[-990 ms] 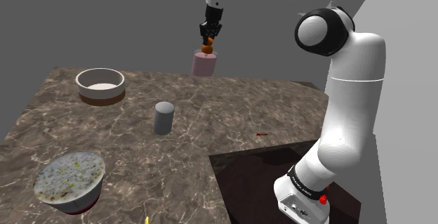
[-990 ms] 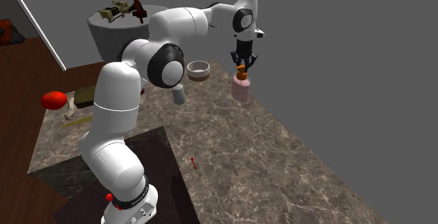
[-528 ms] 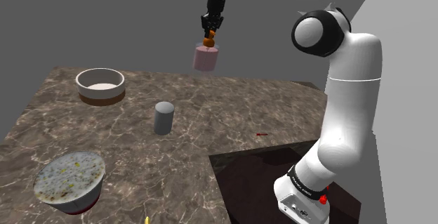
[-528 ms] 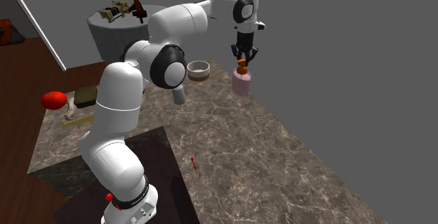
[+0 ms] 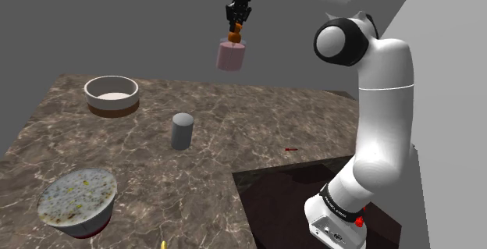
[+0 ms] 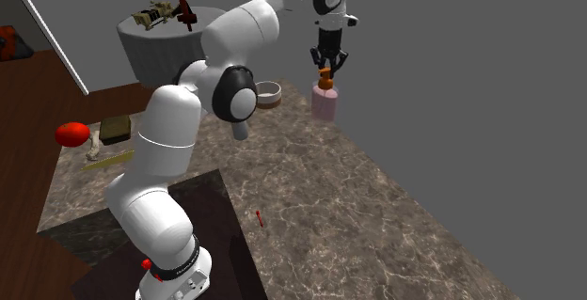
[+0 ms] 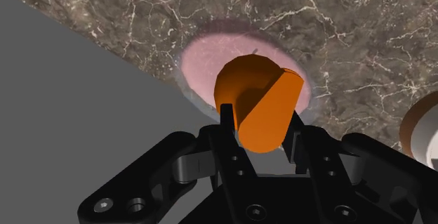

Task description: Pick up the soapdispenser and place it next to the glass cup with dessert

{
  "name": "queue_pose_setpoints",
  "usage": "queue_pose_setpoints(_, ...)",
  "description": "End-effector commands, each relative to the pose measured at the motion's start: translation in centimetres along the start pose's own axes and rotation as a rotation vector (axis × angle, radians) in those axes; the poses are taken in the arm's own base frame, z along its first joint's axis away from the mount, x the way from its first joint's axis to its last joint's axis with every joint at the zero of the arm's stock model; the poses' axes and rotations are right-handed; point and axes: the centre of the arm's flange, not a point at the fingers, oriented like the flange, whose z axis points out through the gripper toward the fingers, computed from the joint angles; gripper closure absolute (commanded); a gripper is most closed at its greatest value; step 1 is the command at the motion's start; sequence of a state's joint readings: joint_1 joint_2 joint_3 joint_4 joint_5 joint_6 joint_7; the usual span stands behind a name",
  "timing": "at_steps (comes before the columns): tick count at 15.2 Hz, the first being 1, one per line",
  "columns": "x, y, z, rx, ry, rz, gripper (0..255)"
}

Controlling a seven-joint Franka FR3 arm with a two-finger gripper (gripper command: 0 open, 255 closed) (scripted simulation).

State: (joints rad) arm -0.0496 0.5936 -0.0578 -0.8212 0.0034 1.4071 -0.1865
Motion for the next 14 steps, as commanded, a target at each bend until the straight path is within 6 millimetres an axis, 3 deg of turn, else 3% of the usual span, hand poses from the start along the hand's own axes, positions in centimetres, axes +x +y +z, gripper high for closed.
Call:
queue_pose_setpoints(1,-0.1,0.0,-1.0,0.000,0.000,0.000,255)
queue_pose_setpoints(3,-0.1,0.1,-1.6,0.000,0.000,0.000,255)
queue_pose_setpoints(14,-7.2,-12.6,-1.8,0.000,0.000,0.000,255)
